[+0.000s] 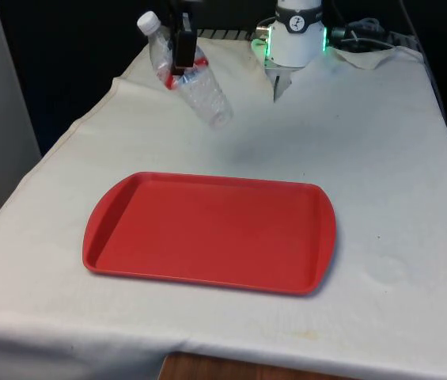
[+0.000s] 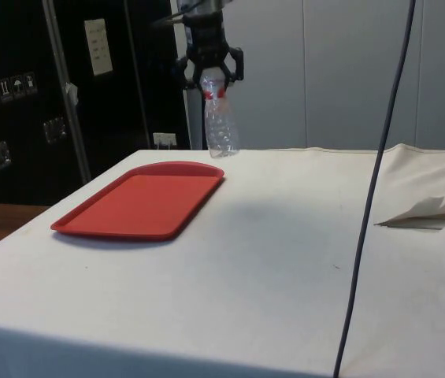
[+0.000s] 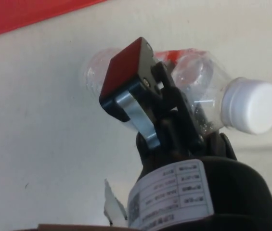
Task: Place the bottle upright on the tray.
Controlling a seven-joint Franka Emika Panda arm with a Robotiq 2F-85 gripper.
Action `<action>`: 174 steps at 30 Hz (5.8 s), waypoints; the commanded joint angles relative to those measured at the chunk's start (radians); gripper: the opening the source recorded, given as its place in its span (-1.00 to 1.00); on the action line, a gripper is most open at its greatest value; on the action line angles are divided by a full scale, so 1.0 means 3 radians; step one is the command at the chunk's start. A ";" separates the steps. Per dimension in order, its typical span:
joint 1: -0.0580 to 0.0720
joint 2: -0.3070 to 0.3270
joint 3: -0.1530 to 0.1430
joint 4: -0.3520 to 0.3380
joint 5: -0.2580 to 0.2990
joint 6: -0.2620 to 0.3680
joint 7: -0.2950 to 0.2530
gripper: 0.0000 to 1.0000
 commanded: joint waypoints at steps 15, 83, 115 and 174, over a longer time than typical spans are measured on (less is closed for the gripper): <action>0.0037 0.0097 0.0100 0.0077 -0.0390 0.0270 0.0473 -0.35; 0.0057 0.0623 0.0137 0.0640 -0.2180 0.0540 0.1857 -0.35; 0.0073 0.0753 0.0220 0.0817 -0.2420 0.0377 0.2147 -0.35; 0.0107 0.1363 0.0407 0.1113 -0.2500 0.0450 0.2843 -0.35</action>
